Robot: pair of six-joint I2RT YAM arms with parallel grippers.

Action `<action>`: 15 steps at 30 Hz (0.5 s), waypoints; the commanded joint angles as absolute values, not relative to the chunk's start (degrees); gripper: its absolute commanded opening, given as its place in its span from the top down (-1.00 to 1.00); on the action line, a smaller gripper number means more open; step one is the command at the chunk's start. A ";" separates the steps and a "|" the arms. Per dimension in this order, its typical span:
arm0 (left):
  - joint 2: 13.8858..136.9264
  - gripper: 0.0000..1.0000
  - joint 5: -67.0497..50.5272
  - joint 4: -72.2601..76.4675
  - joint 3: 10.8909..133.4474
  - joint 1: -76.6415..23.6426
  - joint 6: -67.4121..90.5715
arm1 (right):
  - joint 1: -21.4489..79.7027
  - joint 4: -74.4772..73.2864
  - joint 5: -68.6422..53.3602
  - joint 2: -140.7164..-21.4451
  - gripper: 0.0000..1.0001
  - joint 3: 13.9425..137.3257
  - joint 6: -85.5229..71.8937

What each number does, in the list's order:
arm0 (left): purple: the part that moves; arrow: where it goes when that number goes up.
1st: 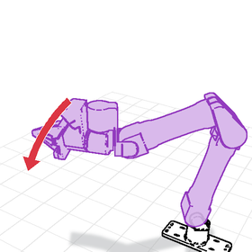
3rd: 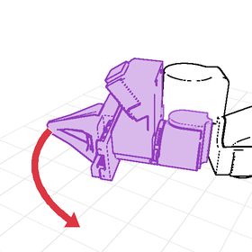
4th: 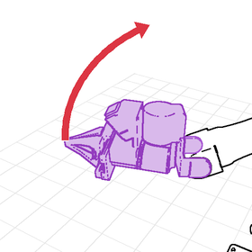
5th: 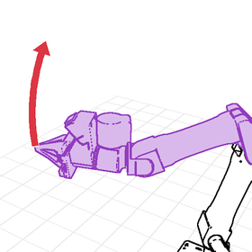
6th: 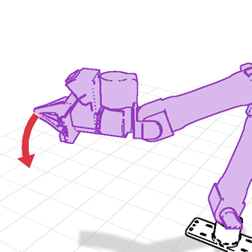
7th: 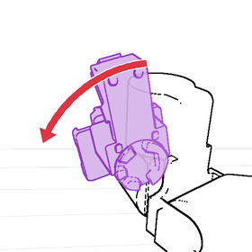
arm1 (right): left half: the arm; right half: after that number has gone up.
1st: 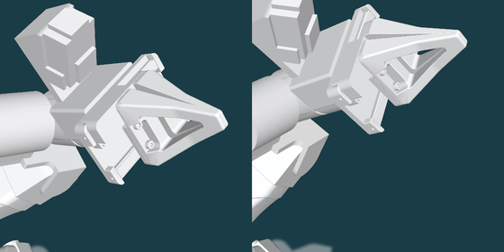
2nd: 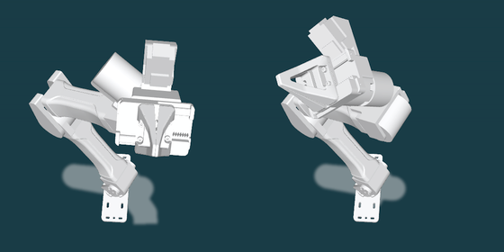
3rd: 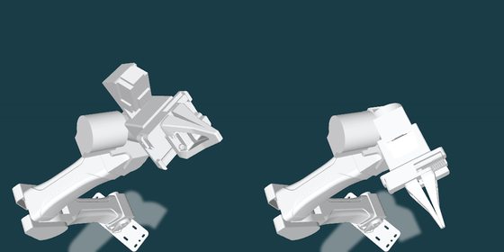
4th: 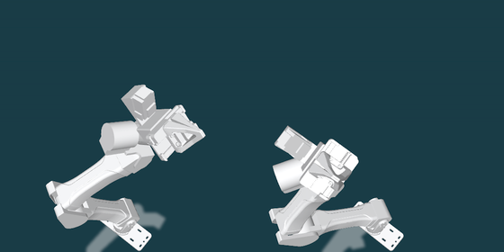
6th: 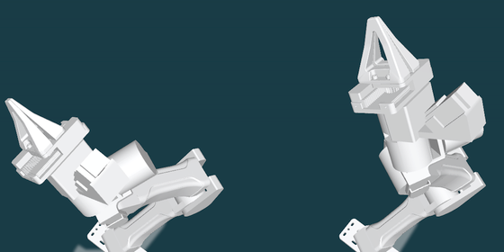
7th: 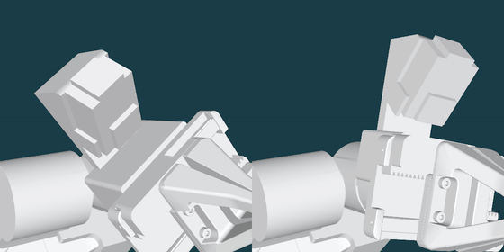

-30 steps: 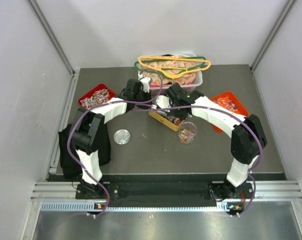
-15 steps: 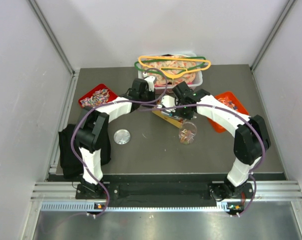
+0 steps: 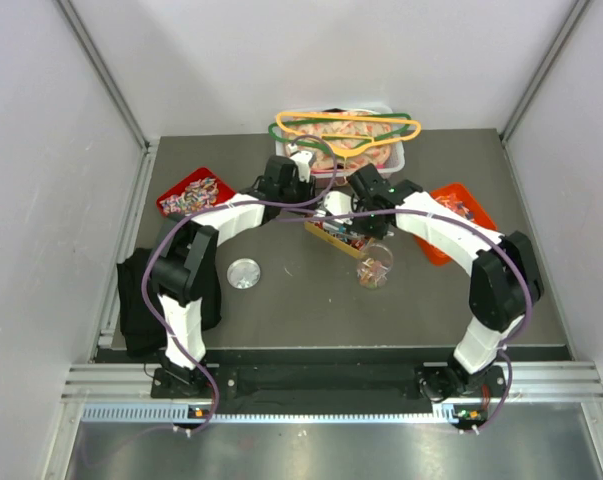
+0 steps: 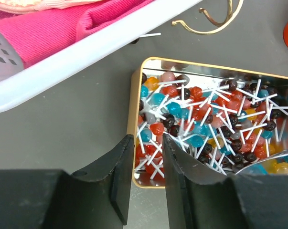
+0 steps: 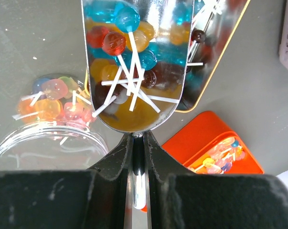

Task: Pack the candies
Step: Scoop the fake candies from the storage box.

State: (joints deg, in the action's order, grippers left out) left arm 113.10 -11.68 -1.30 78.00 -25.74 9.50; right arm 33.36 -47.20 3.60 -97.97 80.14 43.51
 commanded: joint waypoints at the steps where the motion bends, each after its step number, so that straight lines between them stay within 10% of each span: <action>1: 115.67 0.27 -12.65 -2.72 75.85 -13.45 8.27 | 23.03 -53.54 7.12 -62.14 1.00 81.12 44.74; 15: 111.10 -0.22 -16.70 -12.48 82.62 -11.25 2.38 | 18.11 -57.12 7.65 -57.67 1.00 82.36 47.63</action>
State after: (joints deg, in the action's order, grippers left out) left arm 110.37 -14.39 -5.23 85.76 -27.83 4.71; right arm 30.96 -42.96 4.38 -91.26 78.72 45.87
